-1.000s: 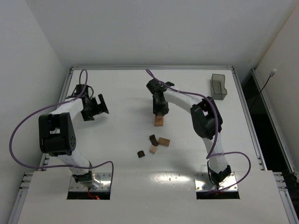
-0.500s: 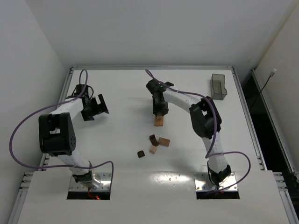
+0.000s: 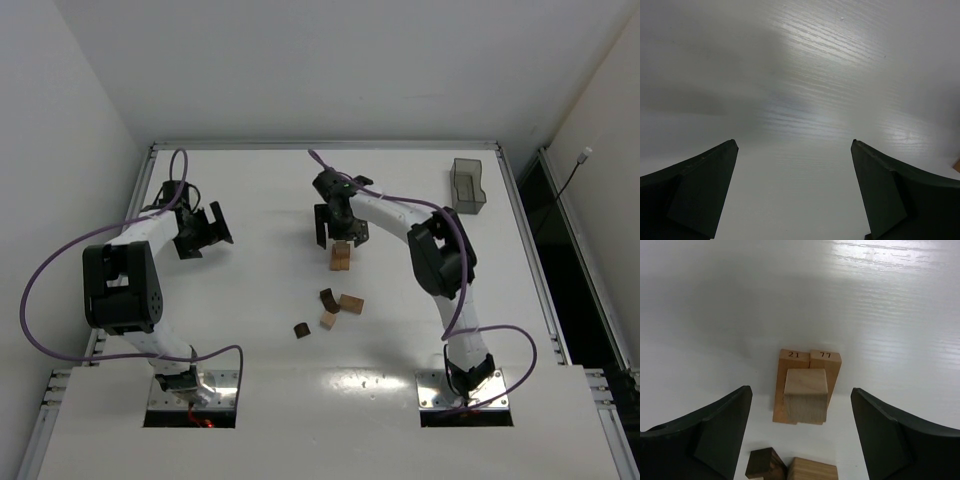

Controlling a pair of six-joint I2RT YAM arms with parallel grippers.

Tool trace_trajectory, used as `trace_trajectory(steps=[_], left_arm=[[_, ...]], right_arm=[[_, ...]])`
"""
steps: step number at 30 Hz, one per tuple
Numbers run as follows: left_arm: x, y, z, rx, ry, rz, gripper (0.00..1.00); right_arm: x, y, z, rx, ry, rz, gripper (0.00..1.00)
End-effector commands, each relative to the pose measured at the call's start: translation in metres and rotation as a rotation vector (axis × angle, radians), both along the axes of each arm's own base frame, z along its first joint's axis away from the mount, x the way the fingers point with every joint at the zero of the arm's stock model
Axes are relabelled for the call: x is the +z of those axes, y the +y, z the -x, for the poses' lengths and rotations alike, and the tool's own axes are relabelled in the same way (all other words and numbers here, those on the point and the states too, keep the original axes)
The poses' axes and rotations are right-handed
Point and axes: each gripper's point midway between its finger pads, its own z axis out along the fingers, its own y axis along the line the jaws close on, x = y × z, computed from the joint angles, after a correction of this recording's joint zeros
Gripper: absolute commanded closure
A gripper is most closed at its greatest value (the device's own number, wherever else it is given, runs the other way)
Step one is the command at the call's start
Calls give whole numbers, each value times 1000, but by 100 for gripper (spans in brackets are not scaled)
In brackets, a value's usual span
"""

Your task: Build the wood block tower

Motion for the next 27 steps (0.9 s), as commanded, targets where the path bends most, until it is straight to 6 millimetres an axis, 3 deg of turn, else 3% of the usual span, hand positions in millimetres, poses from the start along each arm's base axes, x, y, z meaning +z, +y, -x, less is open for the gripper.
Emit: trace_trajectory(steps=[1,3,4,6,8,9,10,12,13,14,16,21,22,26,27], left_arm=[[11,2,-8,10,-42,15,4],[11,0,-6,5,-43,23,4],[15,-1,-6,1,-54,30,4],[16,-3,-6,-4,-55,38,4],[19,-4,-7,-18,-69,40,4],[20,-6,-4,-35,-72,43,4],[20,-8,-4,-62,-77,43,4],[19,-7,-1,-80,-69,35,1],[19,-7,-1,-89,-71,29,1],[22,-6,-4,-89,-80,28,1],[25,-8,-4,-94,-90,34,1],[25,-8,-4,-86,-89,38,1],[27,-7,-3,-81,-88,29,1],[33,-6,-1,-89,-98,23,1],[33,-7,2,-89,-98,23,1]], right_arm=[[72,16,-14,112,-189,-93,23],[88,25,-1,227,-233,-111,23],[109,30,11,318,-273,-144,23],[129,37,28,450,-314,-182,23],[129,45,62,652,-294,-242,24],[147,47,76,822,-373,-237,27],[126,43,105,929,-313,-271,28],[123,40,142,1144,-303,-276,30],[105,33,163,1197,-241,-279,32],[99,36,184,1272,-208,-309,36],[80,33,205,1304,-142,-327,40],[47,60,226,1291,-95,-373,48],[35,63,226,1269,-60,-361,51],[28,83,217,1214,-30,-356,58],[19,81,217,1181,9,-341,58]])
